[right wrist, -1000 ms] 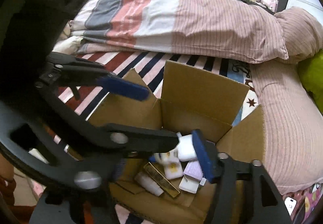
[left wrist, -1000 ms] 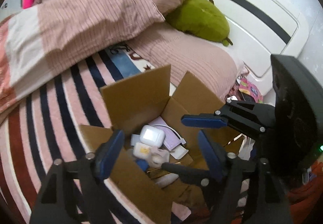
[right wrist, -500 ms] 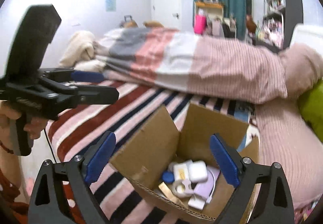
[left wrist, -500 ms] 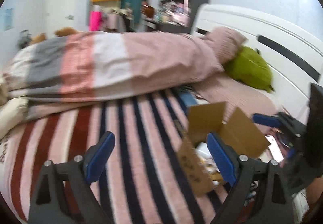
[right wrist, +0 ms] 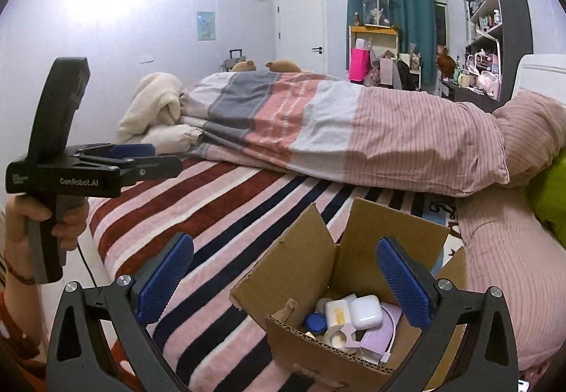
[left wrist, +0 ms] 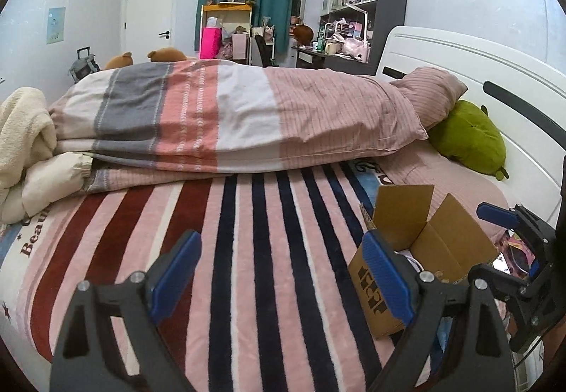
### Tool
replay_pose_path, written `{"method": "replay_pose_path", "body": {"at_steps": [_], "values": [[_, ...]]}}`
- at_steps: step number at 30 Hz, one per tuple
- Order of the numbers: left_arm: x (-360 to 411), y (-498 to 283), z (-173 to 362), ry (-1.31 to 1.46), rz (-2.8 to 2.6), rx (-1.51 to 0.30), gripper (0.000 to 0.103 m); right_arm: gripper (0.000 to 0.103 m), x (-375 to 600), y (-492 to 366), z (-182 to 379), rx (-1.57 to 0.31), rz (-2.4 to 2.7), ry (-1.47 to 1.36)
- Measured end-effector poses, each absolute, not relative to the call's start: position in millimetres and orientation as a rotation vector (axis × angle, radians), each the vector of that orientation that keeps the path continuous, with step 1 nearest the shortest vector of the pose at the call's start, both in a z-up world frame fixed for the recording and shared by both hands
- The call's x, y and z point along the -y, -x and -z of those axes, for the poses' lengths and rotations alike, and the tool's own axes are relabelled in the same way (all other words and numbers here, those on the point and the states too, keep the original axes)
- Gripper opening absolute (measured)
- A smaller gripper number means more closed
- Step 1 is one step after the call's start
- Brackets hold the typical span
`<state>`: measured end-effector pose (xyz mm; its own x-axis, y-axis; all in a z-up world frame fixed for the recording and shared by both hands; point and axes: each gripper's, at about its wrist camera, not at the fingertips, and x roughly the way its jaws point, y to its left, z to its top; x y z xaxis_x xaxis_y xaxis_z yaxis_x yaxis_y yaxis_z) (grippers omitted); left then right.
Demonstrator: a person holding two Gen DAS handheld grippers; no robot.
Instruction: Organize rigid objects
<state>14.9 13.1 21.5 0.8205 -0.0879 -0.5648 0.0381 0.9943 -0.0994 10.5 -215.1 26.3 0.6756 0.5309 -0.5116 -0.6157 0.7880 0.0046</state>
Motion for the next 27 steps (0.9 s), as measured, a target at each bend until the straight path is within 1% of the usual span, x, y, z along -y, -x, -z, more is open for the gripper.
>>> {"method": "replay_pose_path", "body": {"at_steps": [27], "values": [[-13.3, -12.2, -18.6, 0.079, 0.054, -0.608, 0.091, 0.103, 221.9, -6.8, -23.2, -0.523, -0.634, 0.148]]}}
